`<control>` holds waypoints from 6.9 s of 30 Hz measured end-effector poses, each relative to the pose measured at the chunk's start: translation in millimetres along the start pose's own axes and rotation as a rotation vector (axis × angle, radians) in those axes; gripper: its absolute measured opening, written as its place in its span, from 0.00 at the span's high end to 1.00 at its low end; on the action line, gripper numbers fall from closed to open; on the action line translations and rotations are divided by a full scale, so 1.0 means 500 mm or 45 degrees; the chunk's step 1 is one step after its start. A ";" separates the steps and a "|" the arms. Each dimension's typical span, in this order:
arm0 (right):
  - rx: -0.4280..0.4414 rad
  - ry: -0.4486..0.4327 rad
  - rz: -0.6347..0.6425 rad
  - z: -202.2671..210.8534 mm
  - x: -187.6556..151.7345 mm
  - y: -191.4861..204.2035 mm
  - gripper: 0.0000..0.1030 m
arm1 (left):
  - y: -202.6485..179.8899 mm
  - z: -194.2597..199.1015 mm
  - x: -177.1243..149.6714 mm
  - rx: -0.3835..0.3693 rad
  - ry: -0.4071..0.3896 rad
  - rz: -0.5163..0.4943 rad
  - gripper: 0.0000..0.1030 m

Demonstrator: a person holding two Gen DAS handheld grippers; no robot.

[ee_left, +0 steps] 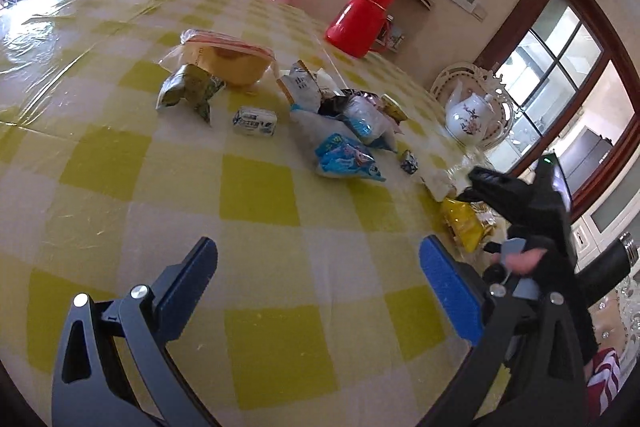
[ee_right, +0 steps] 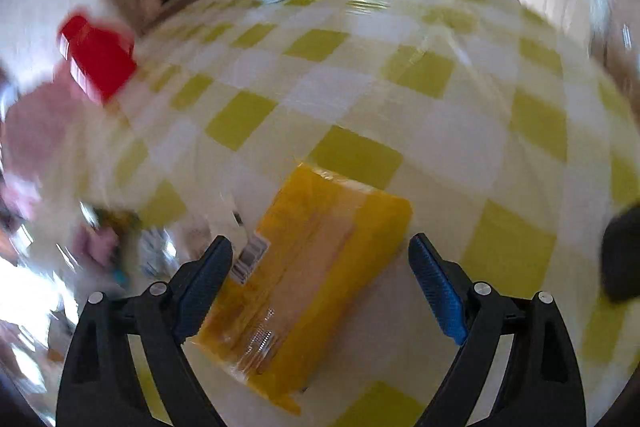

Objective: Organize snacks
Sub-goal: 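Grasp the yellow wrapped cake bar with the right gripper, then grasp the clear-bagged pastry with the left gripper while the right gripper holds the cake bar, then carry both snacks to the white box and open both grippers, then grasp the blue-and-pink snack bag with the right gripper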

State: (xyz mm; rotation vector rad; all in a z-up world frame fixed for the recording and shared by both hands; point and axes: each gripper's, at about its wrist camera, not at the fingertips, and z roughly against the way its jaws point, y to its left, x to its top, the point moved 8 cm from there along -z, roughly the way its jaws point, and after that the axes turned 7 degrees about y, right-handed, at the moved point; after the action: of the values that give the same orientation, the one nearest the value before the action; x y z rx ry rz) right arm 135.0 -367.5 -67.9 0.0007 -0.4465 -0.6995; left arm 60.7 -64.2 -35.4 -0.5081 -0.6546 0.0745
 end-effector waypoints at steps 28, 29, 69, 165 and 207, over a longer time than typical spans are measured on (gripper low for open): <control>0.186 -0.093 0.648 0.108 -0.157 -0.079 0.52 | -0.120 -0.101 -0.030 0.013 0.279 -0.223 0.02; 0.182 -0.102 0.662 0.117 -0.170 -0.088 0.52 | -0.137 -0.116 -0.027 0.005 0.292 -0.223 0.02; 0.333 -0.081 0.663 0.173 -0.249 -0.142 0.53 | -0.359 -0.280 -0.004 0.155 0.374 -0.694 0.58; 1.011 0.074 1.765 0.511 -1.072 0.484 0.26 | 0.682 0.600 -0.189 0.932 0.209 -0.252 0.05; 0.550 0.116 1.017 0.050 -0.203 0.427 0.16 | 0.187 -0.003 0.087 0.408 0.153 -0.142 0.02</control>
State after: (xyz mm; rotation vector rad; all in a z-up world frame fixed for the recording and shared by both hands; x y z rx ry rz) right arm 189.4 -136.6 -53.9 0.2482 -0.4569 0.1884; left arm 104.6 26.8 -56.2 -0.1650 -0.5396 0.0422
